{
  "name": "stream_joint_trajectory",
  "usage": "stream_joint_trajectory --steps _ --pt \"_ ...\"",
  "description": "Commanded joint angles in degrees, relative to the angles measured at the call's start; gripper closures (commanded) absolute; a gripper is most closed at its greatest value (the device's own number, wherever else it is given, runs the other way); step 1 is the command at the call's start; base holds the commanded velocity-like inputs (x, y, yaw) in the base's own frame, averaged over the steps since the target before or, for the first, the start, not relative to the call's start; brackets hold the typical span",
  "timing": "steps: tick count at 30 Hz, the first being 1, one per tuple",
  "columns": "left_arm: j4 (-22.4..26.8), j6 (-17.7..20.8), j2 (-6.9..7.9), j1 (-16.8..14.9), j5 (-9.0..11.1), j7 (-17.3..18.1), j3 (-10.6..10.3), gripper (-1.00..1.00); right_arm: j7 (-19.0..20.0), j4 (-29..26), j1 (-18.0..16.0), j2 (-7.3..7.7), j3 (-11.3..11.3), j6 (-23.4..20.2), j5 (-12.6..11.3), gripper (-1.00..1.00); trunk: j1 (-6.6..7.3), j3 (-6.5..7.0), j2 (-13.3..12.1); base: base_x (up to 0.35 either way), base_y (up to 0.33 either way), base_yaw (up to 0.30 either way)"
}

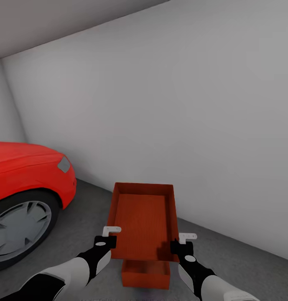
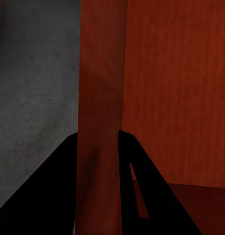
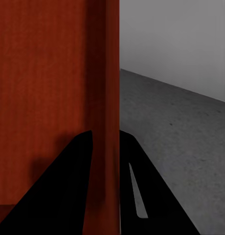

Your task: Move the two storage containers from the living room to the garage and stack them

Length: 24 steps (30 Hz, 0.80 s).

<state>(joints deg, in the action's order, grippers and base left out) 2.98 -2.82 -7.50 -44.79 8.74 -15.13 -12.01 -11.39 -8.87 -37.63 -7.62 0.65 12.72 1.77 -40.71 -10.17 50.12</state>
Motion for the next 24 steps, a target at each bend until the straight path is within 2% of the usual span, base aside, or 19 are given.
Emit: stream_joint_trajectory --steps 1,14,24 --pt "-0.2 -0.3 1.17 0.0 0.8 -1.3 1.5 1.0 0.5 -1.2 -0.1 -0.03 -2.1 0.2 1.0 1.0 -0.01 -0.18 0.1 0.0 0.0 0.0" --pt "-0.2 -0.3 1.17 0.0 0.7 -1.3 1.5 1.0 0.5 -1.2 -0.1 -0.03 -2.1 0.3 1.0 1.0 -0.01 -1.16 0.1 0.01 0.0 0.0" --pt "-0.2 -0.3 1.17 0.0 0.7 -1.3 1.6 1.0 0.5 -1.2 -0.1 -0.03 -2.1 0.3 1.0 1.0 -0.01 -1.19 0.1 0.238 0.0 0.0"
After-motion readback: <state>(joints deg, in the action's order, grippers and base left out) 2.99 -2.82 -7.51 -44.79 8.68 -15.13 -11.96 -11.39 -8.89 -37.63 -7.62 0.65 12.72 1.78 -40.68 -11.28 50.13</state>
